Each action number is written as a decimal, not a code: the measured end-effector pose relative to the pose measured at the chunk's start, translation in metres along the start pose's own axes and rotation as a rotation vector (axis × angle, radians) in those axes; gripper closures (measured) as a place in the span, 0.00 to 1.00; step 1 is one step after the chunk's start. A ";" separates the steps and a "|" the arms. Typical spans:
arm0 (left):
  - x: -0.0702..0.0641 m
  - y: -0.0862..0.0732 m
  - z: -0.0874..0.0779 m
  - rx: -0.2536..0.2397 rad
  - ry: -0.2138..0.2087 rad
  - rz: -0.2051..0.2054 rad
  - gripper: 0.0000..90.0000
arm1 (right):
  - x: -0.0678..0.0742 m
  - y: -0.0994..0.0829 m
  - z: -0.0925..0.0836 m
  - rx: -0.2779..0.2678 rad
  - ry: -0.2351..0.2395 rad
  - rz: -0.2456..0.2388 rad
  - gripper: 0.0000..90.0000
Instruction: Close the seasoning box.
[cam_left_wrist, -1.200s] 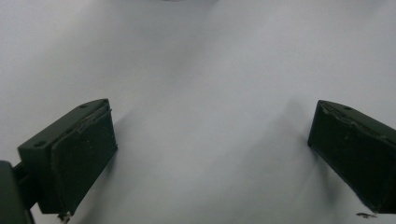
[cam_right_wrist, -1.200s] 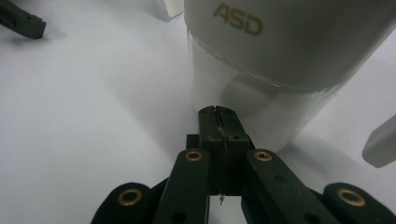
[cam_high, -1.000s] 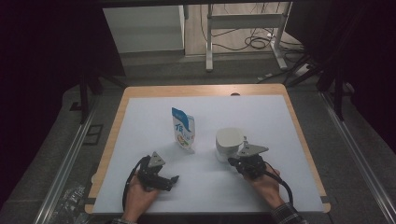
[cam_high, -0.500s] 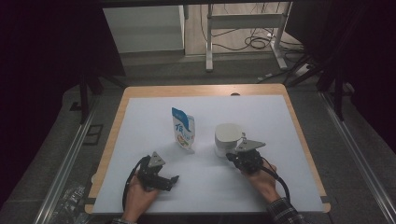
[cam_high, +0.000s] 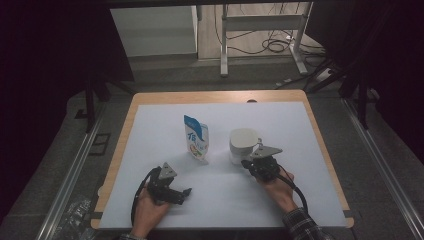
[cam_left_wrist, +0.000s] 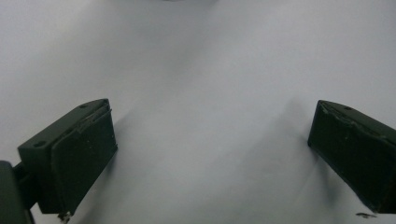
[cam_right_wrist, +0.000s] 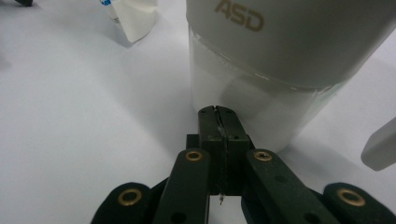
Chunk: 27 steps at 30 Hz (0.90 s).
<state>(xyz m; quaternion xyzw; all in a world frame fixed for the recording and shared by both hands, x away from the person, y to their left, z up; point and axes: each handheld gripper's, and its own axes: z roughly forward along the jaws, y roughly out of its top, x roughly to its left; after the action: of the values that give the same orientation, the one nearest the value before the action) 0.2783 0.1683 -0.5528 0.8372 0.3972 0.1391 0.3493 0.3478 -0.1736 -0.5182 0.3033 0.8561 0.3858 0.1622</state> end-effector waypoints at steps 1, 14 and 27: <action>0.000 0.000 0.000 0.000 0.000 0.000 0.01 | 0.000 0.001 0.001 0.000 -0.001 -0.001 0.99; 0.000 0.000 0.000 0.000 0.000 0.000 0.01 | -0.001 0.006 0.008 -0.001 -0.010 -0.007 0.99; 0.000 0.000 0.000 0.000 0.000 0.000 0.01 | 0.001 0.008 0.009 0.007 -0.033 -0.026 0.99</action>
<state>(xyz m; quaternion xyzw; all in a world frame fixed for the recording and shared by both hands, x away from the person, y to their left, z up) 0.2783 0.1684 -0.5528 0.8372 0.3971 0.1392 0.3494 0.3546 -0.1635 -0.5181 0.2991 0.8585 0.3756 0.1801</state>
